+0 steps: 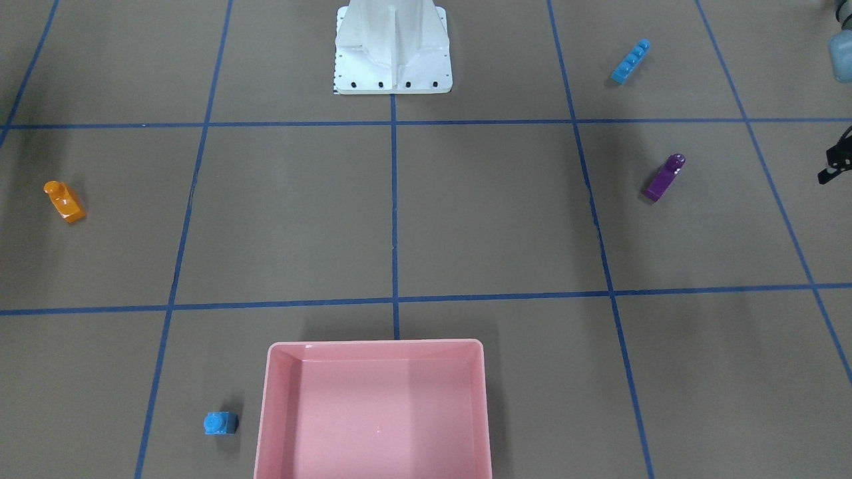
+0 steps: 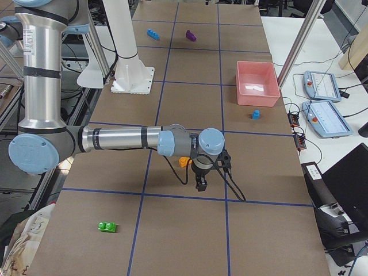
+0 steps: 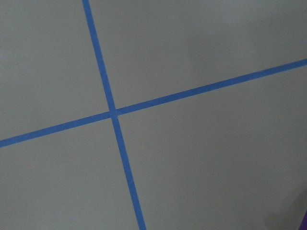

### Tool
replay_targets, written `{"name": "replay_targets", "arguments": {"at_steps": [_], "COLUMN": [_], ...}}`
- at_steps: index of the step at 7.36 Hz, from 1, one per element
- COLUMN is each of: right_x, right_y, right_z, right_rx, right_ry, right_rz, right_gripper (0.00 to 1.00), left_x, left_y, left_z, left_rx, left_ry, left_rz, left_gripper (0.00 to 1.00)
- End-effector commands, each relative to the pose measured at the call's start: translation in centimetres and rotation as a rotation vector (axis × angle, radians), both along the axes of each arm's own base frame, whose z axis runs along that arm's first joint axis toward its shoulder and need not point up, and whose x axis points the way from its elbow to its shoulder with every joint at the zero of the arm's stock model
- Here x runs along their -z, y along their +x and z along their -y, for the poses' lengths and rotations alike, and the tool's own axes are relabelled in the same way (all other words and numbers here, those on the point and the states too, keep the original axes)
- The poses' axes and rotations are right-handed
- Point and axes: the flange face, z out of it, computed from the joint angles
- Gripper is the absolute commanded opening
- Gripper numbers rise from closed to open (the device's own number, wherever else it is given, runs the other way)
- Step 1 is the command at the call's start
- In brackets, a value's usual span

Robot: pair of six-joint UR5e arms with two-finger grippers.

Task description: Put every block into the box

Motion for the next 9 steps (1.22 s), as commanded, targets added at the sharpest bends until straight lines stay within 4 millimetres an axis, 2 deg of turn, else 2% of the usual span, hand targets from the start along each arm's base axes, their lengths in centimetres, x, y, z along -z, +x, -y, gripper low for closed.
{"name": "replay_targets", "arguments": {"at_steps": [1,3,4,5,6,7,9], "right_x": [-2.0,-8.1,-10.3,-12.0,-13.4,-15.7,-19.4], "right_y": [-0.1,1.1,1.6,1.9,2.2,2.5,3.3], "right_z": [-3.9,-13.2,-17.6,-20.9,-23.1,-25.6,-29.3], "right_rx": [0.017,0.024,0.025,0.029,0.036,0.043,0.069], "right_ry": [-0.033,-0.026,-0.052,-0.11,-0.151,-0.21,-0.226], "right_rz": [-0.016,-0.076,-0.083,-0.088,-0.096,-0.105,-0.167], "right_gripper": [1.0,1.0,1.0,1.0,1.0,0.98,0.96], "left_x": [1.5,3.0,3.4,4.0,4.1,4.3,4.3], "left_y": [3.1,6.1,6.5,6.9,7.1,7.1,7.4], "left_z": [0.0,0.1,0.3,0.7,0.7,0.7,0.6], "left_rx": [-0.001,0.027,0.025,0.023,0.02,0.023,0.026], "left_ry": [0.007,-0.025,-0.025,-0.017,-0.016,-0.018,-0.027], "left_rz": [-0.056,-0.077,-0.08,-0.082,-0.083,-0.084,-0.085], "left_gripper": [1.0,1.0,1.0,1.0,1.0,1.0,1.0]}}
